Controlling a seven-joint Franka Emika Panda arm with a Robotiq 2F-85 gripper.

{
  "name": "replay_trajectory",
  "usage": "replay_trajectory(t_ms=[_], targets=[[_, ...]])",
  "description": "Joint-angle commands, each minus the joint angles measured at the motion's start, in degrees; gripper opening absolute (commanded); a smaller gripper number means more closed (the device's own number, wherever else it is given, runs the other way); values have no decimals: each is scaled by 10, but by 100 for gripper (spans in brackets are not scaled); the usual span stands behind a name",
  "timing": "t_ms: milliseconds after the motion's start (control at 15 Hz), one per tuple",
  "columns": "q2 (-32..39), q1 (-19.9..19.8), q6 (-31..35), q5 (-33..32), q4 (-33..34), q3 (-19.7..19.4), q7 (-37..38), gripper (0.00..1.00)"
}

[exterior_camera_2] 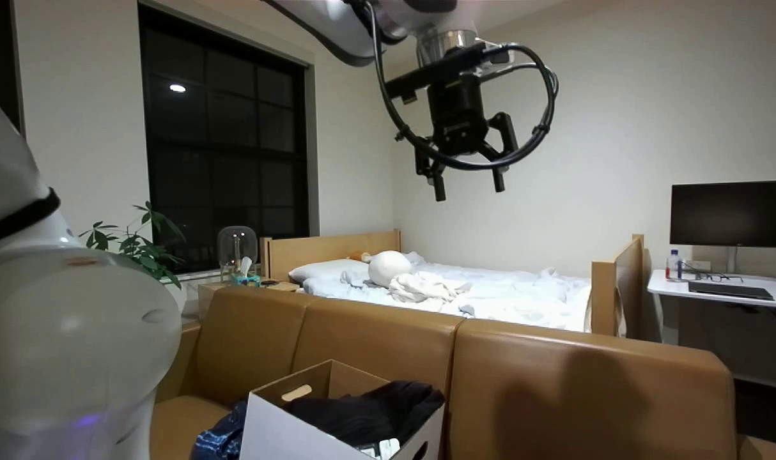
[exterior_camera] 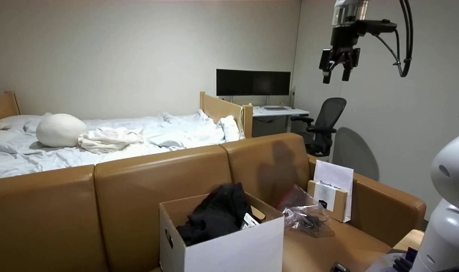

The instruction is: Pick the plastic bag and put it in the box

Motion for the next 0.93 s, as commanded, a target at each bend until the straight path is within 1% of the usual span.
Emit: replay_trajectory(t_ms=[0,67,133,200,333,667,733,800,867], targets=[[53,-18,153,46,-24,-4,45,100],[69,-21,174,67,-28,-6,60,100],[78,-30,173,82,-39,-6,83,100],[68,-29,148,64,-21,4,47,100],[82,-32,152,65,-23,5,51,100],[74,-32,152,65,-18,8,51,100],[80,-30,161,69,-16,10,60,100],[117,-28,160,78,9,4,55,100],[134,-29,170,83,18,1,57,100]])
